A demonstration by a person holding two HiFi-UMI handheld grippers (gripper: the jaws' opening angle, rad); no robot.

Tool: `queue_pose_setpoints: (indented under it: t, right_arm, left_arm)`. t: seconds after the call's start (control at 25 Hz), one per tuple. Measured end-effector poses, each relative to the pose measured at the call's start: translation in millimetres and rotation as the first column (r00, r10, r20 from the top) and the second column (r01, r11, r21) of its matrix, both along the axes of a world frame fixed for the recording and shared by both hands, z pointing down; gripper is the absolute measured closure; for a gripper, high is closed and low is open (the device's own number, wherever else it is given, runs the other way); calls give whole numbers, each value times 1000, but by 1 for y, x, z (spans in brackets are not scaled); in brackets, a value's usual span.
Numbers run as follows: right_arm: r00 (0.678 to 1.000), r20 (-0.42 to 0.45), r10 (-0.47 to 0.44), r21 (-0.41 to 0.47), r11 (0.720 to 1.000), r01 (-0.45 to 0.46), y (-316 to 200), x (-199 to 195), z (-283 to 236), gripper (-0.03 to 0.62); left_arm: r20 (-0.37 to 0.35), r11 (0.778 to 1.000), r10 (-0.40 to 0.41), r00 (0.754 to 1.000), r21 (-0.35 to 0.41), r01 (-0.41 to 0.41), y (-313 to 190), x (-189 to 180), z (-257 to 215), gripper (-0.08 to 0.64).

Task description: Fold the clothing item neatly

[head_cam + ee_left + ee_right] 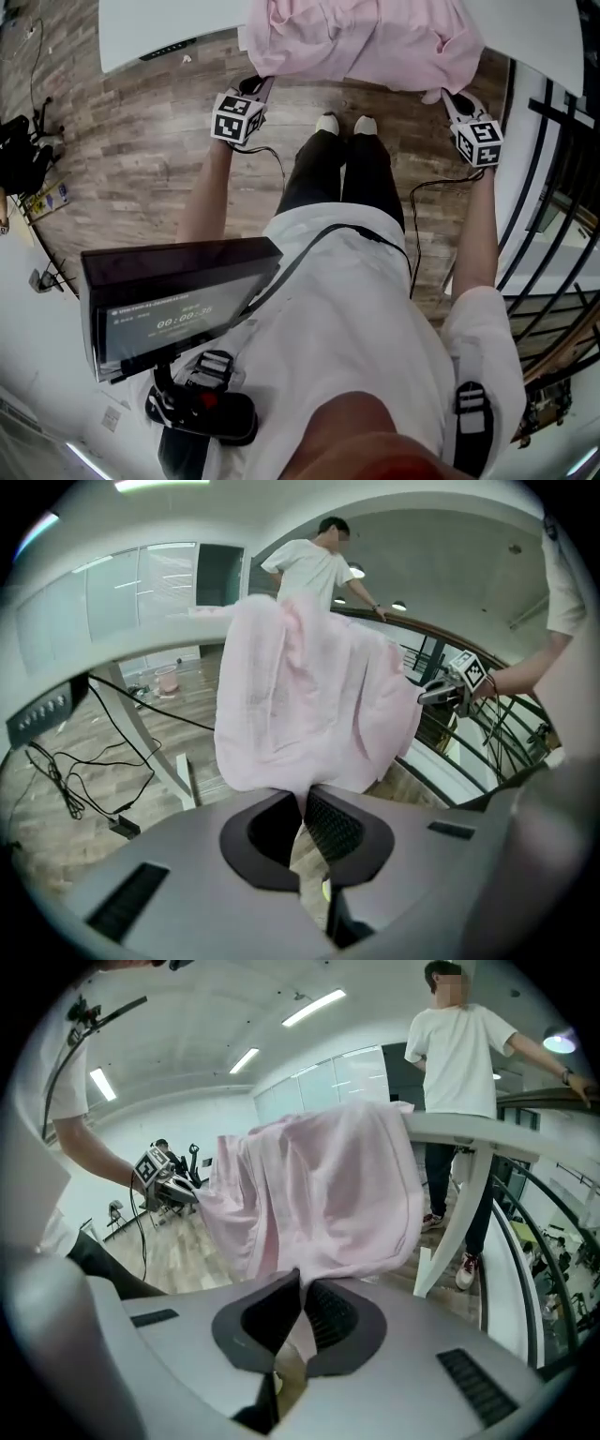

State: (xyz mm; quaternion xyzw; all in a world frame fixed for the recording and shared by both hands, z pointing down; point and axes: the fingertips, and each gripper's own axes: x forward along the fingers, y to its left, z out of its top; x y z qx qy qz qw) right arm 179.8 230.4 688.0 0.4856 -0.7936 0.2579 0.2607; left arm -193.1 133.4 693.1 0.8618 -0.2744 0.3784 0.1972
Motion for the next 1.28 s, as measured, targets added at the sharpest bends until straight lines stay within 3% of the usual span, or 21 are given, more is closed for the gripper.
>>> queue_pose_setpoints:
  t: [0.2,0.36,0.52,0.72,1.04,1.28]
  right_arm:
    - [1000,11,-2,31,1000,2,17,-5,-24,580]
    - [1000,15,10,97,995,-12,25,-13,-91,580]
    - [1000,-6,24,181,983,-22,19,-20,-153,580]
    - [997,-27,76,277,959,-66,-5,-7,-194,580]
    - [985,-85,152,386,916,-108,-67,27,-234,580]
    - [970,-138,202,392,910,-134,-129,66,-258,580]
  left_arm:
    - [-26,999,8,1000,32,-7,24,-3,-34,551]
    - [-82,996,6,997,87,1,33,-11,-108,552]
    - [-165,987,-3,986,160,30,24,-14,-178,551]
    - [-221,970,-15,975,235,68,-10,-15,-216,551]
    - [-196,935,-20,980,344,88,-86,-13,-250,551]
    - [-154,922,-117,981,350,165,-154,-16,-265,551]
